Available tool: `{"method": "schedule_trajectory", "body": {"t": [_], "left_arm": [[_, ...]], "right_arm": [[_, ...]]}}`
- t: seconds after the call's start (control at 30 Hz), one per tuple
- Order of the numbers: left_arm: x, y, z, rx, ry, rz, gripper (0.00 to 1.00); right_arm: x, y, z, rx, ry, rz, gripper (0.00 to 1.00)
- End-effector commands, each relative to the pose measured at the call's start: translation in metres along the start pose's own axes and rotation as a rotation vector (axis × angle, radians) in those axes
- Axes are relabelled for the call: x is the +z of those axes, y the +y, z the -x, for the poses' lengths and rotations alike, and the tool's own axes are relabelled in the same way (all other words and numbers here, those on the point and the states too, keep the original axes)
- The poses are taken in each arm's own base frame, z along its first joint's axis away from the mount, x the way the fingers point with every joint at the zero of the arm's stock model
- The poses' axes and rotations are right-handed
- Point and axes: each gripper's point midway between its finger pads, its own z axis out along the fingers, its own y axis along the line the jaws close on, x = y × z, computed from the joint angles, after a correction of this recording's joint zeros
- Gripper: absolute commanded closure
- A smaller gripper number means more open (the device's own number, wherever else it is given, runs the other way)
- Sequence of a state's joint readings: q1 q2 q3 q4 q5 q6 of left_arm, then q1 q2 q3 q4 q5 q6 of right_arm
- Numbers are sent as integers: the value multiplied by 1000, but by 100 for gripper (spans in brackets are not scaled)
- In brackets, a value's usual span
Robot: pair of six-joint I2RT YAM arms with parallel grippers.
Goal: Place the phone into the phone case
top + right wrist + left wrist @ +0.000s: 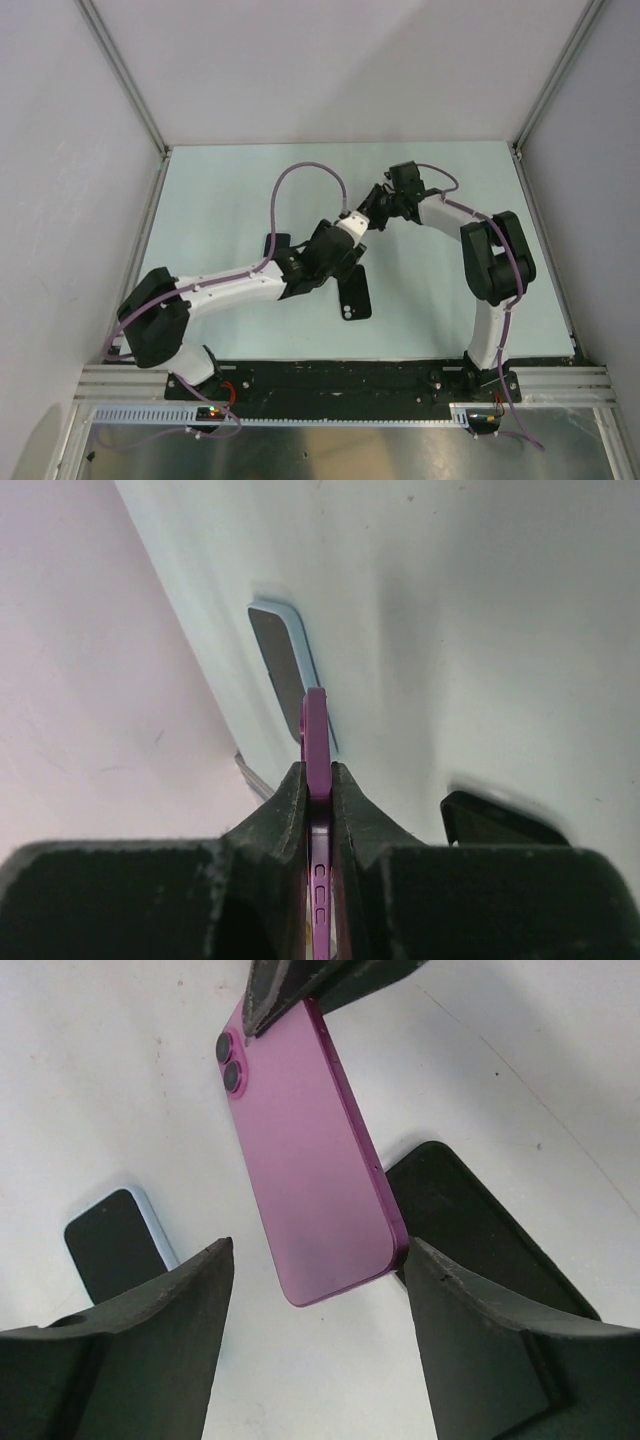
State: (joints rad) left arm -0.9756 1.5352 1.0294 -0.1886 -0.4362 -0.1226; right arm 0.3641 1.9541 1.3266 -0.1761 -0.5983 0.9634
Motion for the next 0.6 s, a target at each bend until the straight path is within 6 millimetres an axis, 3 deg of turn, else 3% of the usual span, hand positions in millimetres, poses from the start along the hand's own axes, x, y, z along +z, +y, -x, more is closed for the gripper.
{"method": "schedule_trajectory", "body": {"t": [0.0, 0.43, 0.57], "left_arm": [[-5, 2, 18, 91, -84, 58, 27], [1, 7, 20, 248, -109, 197, 37], [1, 6, 23, 276, -135, 233, 46]], "right_arm": [[-21, 41, -1, 13, 64, 113, 100], [-33, 43, -9, 34, 127, 114, 100], [-33, 42, -12, 39, 143, 114, 100]]}}
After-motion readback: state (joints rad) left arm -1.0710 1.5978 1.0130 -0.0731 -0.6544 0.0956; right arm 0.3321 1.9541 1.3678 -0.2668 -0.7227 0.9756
